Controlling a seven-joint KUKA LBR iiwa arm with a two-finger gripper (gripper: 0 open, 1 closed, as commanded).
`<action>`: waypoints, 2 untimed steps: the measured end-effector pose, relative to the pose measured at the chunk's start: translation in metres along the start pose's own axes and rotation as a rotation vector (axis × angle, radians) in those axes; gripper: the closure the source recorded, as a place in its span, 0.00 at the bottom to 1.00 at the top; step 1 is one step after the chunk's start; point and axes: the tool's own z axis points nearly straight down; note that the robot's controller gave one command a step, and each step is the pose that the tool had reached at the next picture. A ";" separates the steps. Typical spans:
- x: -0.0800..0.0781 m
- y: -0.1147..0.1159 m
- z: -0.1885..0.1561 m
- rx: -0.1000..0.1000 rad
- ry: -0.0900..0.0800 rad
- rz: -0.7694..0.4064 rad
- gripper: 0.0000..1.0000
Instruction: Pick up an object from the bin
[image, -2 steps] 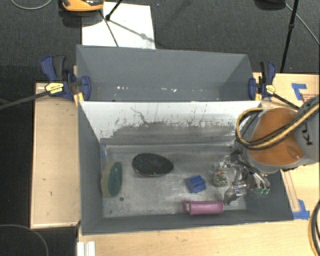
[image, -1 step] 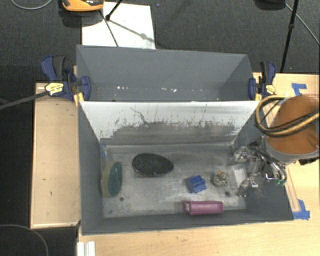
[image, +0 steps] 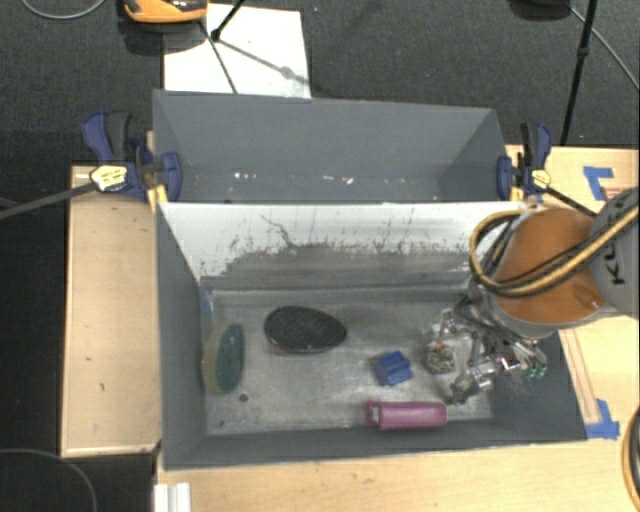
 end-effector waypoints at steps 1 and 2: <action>-0.023 -0.042 0.000 -0.002 0.001 0.161 0.00; 0.012 -0.002 -0.001 0.001 -0.004 0.372 0.00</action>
Offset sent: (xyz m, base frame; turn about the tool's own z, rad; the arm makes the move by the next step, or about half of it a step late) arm 0.0313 -0.0354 -0.0019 0.1590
